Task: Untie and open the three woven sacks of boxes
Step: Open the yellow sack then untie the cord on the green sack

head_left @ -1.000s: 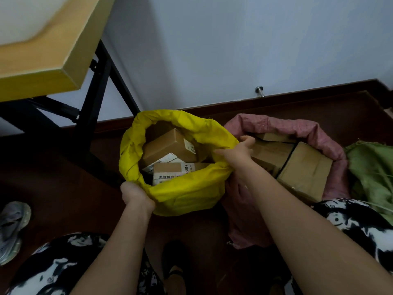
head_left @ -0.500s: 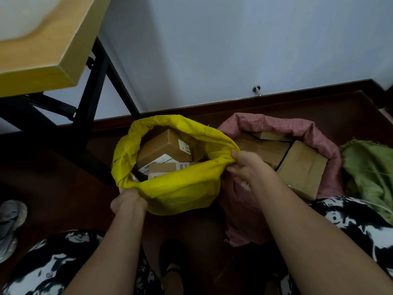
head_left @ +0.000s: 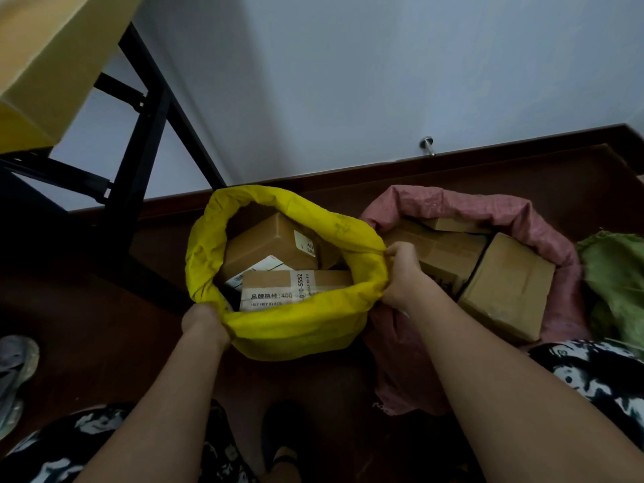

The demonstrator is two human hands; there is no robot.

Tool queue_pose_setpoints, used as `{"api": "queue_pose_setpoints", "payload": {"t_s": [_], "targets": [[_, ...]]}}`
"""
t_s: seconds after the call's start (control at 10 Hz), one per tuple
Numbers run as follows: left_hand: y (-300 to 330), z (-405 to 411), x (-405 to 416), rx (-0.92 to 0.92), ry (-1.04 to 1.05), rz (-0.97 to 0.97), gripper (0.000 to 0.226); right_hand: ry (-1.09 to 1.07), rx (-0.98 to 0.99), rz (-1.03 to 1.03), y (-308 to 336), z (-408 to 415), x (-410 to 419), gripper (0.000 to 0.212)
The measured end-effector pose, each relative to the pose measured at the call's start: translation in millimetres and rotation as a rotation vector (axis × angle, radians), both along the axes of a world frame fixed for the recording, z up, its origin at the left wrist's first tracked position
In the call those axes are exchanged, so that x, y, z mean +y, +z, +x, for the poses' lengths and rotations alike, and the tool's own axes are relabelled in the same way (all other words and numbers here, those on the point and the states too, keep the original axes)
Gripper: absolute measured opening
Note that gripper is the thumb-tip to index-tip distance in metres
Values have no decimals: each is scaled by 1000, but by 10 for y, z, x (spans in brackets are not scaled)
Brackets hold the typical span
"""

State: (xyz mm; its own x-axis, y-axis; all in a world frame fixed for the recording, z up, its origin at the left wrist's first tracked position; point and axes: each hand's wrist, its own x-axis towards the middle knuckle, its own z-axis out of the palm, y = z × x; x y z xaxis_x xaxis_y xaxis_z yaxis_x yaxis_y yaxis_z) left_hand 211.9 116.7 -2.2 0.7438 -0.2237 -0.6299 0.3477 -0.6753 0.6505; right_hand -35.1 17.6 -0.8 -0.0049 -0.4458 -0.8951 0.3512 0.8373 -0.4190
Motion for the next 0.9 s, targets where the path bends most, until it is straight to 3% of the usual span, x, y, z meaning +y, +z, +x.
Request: {"api": "queue_pose_setpoints", "payload": {"t_s": [0.1, 0.2, 0.3, 0.4, 0.5, 0.6, 0.7, 0.9], "targets": [[-240, 63, -136, -320, 110, 139, 45, 287, 243, -159, 79, 103, -99, 54], [-53, -114, -147, -806, -113, 190, 44, 344, 539, -459, 20, 152, -5, 47], [10, 12, -232, -1039, -498, 192, 55, 720, 912, -670, 58, 200, 6, 59], [191, 152, -549, -1188, -861, 142, 60, 943, 1025, -865, 171, 261, -232, 68], [311, 211, -920, -1198, -1066, 67, 58, 1116, 1046, -972, 219, 342, -441, 65], [231, 263, -1114, -1190, -1093, 45, 55, 1110, 880, -981, 136, 401, -581, 52], [104, 330, -1215, -1096, -1052, 68, 51, 974, 733, -940, 110, 399, -655, 29], [132, 337, -1327, -1025, -921, -151, 11, 682, 407, -651, 59, 407, -844, 34]]}}
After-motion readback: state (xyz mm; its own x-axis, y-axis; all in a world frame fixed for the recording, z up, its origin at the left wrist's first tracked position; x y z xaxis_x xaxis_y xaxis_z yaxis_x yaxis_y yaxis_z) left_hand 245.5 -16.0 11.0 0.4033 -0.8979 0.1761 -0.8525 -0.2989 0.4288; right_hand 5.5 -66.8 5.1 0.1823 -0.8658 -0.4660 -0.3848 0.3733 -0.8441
